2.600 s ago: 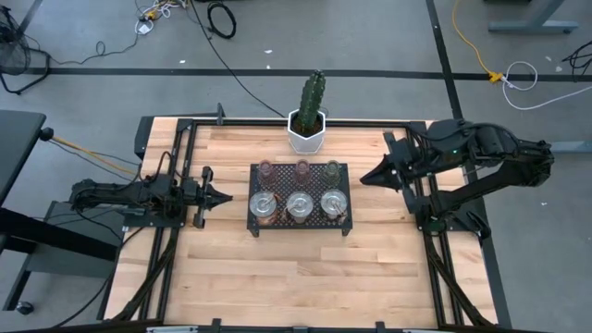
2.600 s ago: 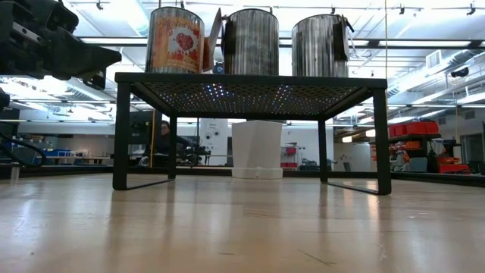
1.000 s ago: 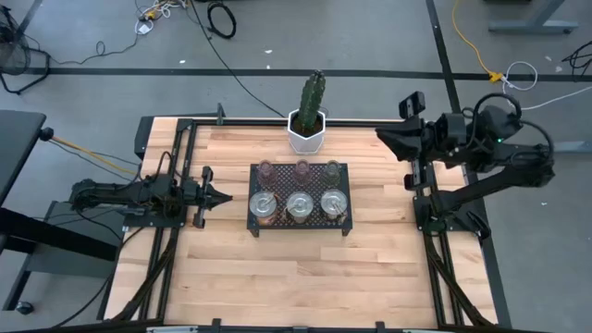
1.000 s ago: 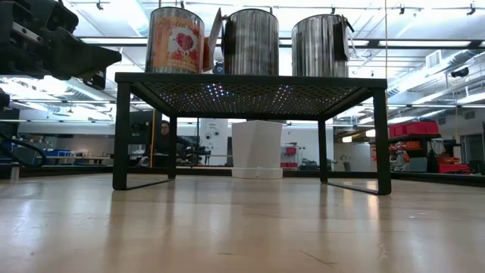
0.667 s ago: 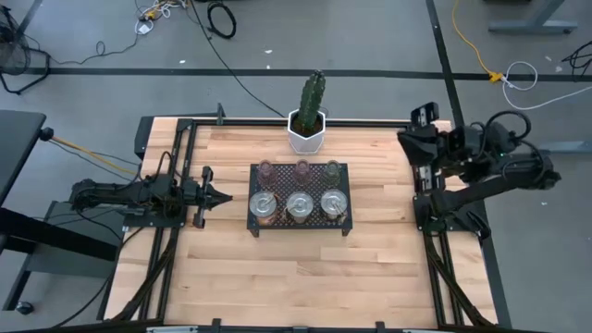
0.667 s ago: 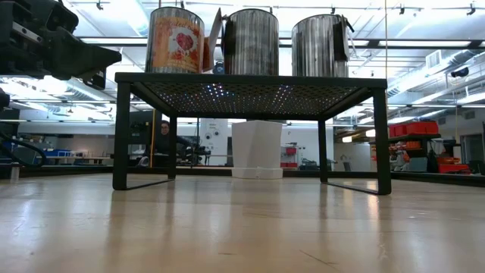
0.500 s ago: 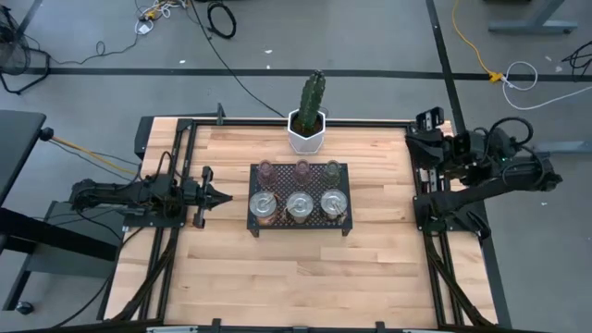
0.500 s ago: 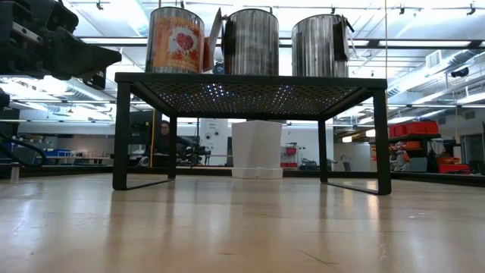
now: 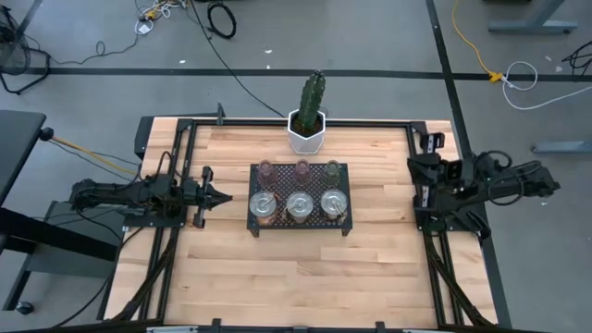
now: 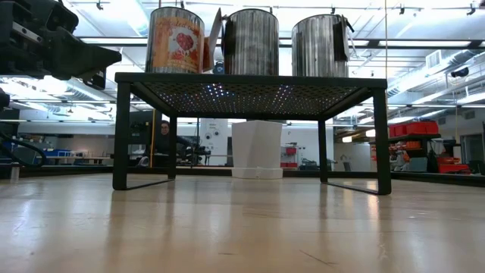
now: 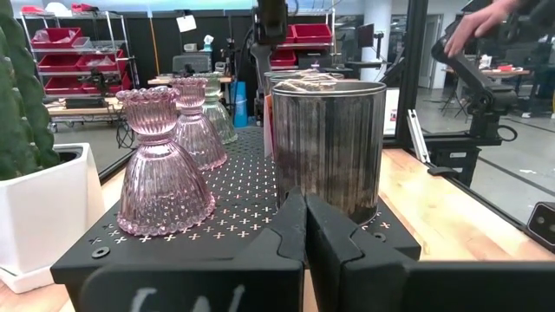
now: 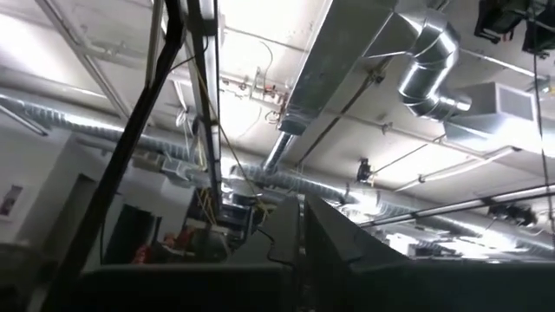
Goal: Pick & Place candle stick holders
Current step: Return to Home Position
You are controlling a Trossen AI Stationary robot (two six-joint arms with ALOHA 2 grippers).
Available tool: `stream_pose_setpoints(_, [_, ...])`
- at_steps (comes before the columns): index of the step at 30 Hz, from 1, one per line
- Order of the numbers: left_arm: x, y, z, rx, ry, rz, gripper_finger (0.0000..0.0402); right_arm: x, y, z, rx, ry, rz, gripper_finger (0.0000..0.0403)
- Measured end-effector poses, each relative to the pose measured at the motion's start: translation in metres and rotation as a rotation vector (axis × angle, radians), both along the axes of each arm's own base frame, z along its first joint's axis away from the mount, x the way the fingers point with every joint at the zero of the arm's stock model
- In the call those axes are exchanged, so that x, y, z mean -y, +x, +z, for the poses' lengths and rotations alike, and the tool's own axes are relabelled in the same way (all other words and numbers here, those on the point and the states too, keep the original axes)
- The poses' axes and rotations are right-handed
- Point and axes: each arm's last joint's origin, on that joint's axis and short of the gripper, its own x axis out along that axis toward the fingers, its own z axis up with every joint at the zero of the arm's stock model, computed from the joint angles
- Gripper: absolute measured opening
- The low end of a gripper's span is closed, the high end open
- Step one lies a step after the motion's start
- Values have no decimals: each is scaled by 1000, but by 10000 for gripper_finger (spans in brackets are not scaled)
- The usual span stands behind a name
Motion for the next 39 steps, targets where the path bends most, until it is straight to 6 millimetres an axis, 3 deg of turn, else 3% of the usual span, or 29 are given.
stream_pose_setpoints(9, [0, 0, 0, 0, 0, 0, 3, 3, -23, -65, -2, -16, -39, 23])
stream_pose_setpoints(13, [0, 0, 0, 0, 0, 0, 3, 5, -31, -83, 26, -6, -45, 23])
stream_pose_setpoints(26, [0, 0, 0, 0, 0, 0, 3, 16, -38, -111, 6, 61, -94, 23])
stream_pose_setpoints(39, [0, 0, 0, 0, 0, 0, 3, 26, -23, -141, -340, 194, -75, 23])
